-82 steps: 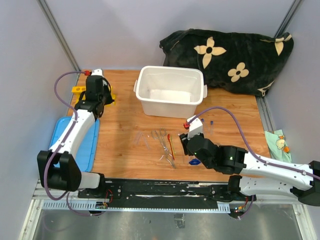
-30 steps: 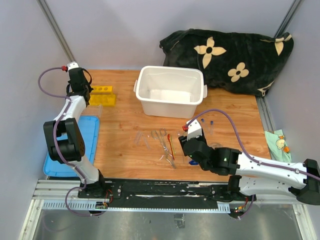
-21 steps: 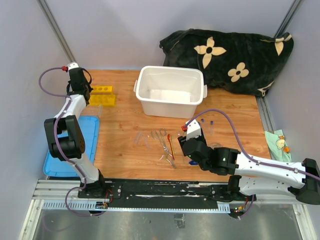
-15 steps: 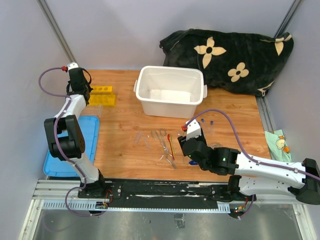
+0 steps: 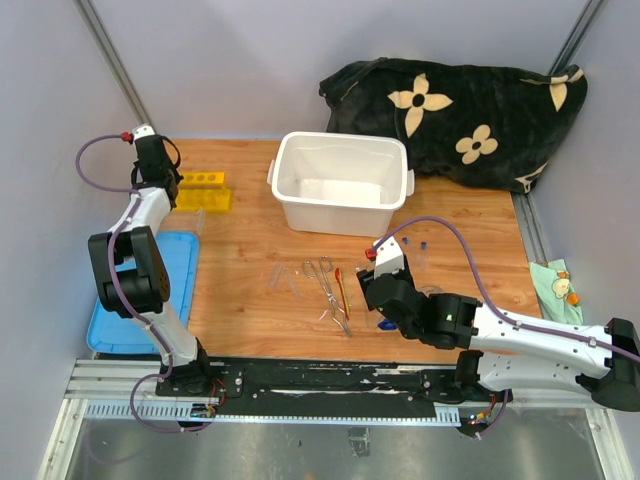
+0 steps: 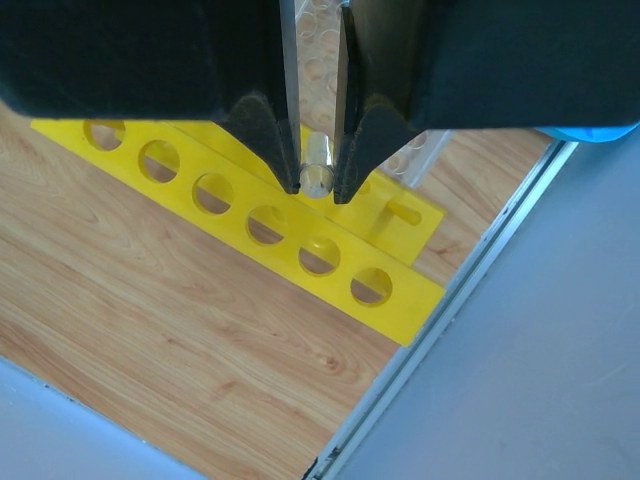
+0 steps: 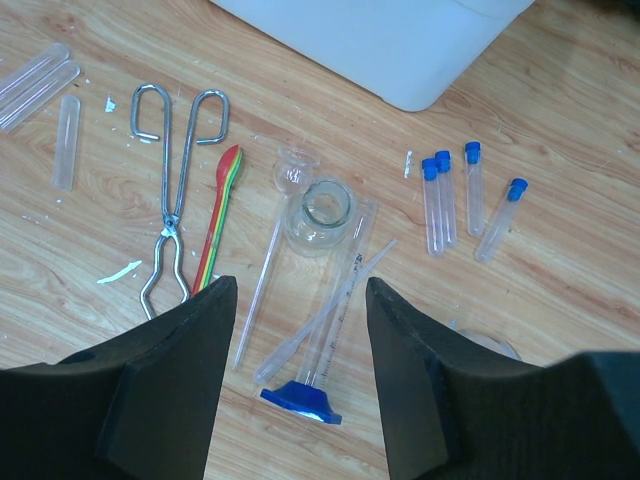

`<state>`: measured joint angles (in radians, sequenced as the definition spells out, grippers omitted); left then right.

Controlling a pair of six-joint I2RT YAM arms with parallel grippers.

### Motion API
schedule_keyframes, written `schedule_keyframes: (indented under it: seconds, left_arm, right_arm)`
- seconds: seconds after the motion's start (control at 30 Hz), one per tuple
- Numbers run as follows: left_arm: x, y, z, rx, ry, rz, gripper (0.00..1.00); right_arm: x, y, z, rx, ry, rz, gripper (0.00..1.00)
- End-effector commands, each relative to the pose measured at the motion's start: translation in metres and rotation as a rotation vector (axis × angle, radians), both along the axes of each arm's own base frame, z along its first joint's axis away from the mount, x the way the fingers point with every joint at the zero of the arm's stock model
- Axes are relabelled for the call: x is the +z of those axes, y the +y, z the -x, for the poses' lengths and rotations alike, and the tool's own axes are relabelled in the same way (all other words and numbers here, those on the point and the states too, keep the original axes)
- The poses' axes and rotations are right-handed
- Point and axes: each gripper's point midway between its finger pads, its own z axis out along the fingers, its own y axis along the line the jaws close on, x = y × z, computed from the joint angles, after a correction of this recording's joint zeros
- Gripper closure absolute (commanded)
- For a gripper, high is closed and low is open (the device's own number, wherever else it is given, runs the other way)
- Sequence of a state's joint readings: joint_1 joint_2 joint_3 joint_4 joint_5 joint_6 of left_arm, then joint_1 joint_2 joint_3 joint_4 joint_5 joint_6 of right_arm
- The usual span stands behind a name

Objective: Organize the chemistry lab equipment
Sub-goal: Insert the test tube into the slot of the test tube rack.

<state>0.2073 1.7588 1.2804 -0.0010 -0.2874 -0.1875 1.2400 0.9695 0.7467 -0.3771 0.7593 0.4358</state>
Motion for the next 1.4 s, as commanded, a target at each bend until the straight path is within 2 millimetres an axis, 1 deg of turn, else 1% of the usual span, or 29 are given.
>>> schedule_keyframes:
  seconds: [0.0,0.13,0.27,0.43,0.57,0.77,0.97,1.37]
  left_arm:
    - [0.016,0.012,-0.009,0.020,-0.051,-0.018,1.00]
    - [0.008,0.011,-0.009,0.018,-0.043,-0.008,1.00]
    - [0.005,0.010,-0.011,0.014,-0.039,-0.003,1.00]
    - [0.008,0.010,-0.013,0.009,-0.049,-0.002,1.00]
    - [0.005,0.009,-0.014,0.005,-0.049,0.003,1.00]
    - [0.006,0.007,-0.017,-0.007,-0.059,0.008,1.00]
    - [-0.005,0.006,-0.015,-0.006,-0.039,0.016,1.00]
    - [-0.017,0.005,-0.010,-0.003,-0.022,0.025,1.00]
  right_arm:
    - [0.002,-0.004,-0.006,-0.024,-0.014,-0.006,0.44]
    - [0.002,-0.005,-0.006,-0.025,-0.011,-0.005,0.44]
    - [0.000,-0.007,-0.007,-0.031,-0.009,-0.006,0.44]
    - [0.000,-0.008,-0.008,-0.033,-0.007,-0.008,0.44]
    - [-0.001,-0.007,-0.008,-0.032,-0.003,-0.009,0.44]
    - [-0.002,-0.009,-0.009,-0.037,-0.002,-0.010,0.44]
    - [-0.001,-0.010,-0.009,-0.040,-0.004,-0.010,0.44]
    - [-0.003,-0.016,-0.010,-0.052,-0.006,-0.022,0.44]
